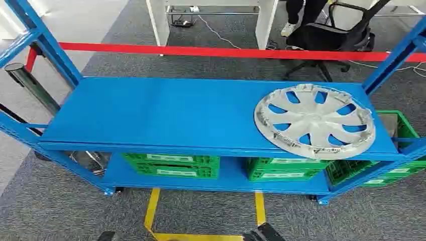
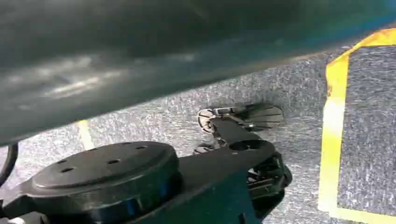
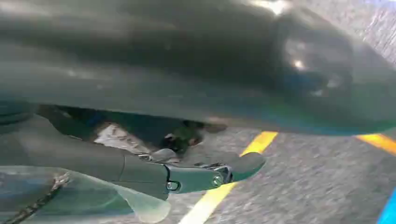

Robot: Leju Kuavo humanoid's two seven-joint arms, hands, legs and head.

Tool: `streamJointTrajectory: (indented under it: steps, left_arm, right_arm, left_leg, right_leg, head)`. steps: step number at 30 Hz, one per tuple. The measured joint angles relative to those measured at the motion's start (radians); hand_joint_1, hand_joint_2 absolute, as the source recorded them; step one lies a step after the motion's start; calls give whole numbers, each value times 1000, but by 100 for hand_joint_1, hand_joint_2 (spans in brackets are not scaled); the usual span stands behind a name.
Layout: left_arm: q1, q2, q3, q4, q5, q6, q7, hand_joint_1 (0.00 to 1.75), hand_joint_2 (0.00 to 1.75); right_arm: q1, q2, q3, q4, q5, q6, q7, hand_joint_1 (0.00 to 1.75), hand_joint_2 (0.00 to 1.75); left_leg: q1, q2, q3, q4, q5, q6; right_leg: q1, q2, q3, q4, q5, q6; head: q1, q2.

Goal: Take the parts from the cabinet and place them on the table.

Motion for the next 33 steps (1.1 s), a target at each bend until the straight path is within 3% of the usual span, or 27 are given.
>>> streamJointTrajectory:
  steps: [8, 26, 27, 33]
  left_arm:
    - [-12, -5, 1, 3, -34, 0, -3, 0, 0]
    - [-34, -16, 0, 9, -68, -3, -14, 0, 0]
    - [-35, -16, 0, 9, -68, -3, -14, 0, 0]
    - [-39, -19, -2, 10, -69, -5, -20, 0, 0]
  right_arm:
    - [17, -8, 221, -105, -145, 78, -36, 0, 0]
    - [33, -93, 697, -396, -495, 152, -55, 0, 0]
    - [33, -99, 726, -420, -515, 155, -56, 0, 175]
    - [33, -135, 878, -558, -620, 155, -63, 0, 175]
  left_leg:
    - [0, 0, 0, 0, 0, 0]
    - [0, 0, 0, 0, 0, 0]
    - [0, 0, 0, 0, 0, 0]
    - [0, 0, 0, 0, 0, 0]
  right_leg:
    - [0, 0, 0, 0, 0, 0]
    - [0, 1, 0, 0, 0, 0]
    - [0, 0, 0, 0, 0, 0]
    - [0, 1, 0, 0, 0, 0]
  head:
    - [0, 0]
    - [0, 0]
    - [0, 0]
    - [0, 0]
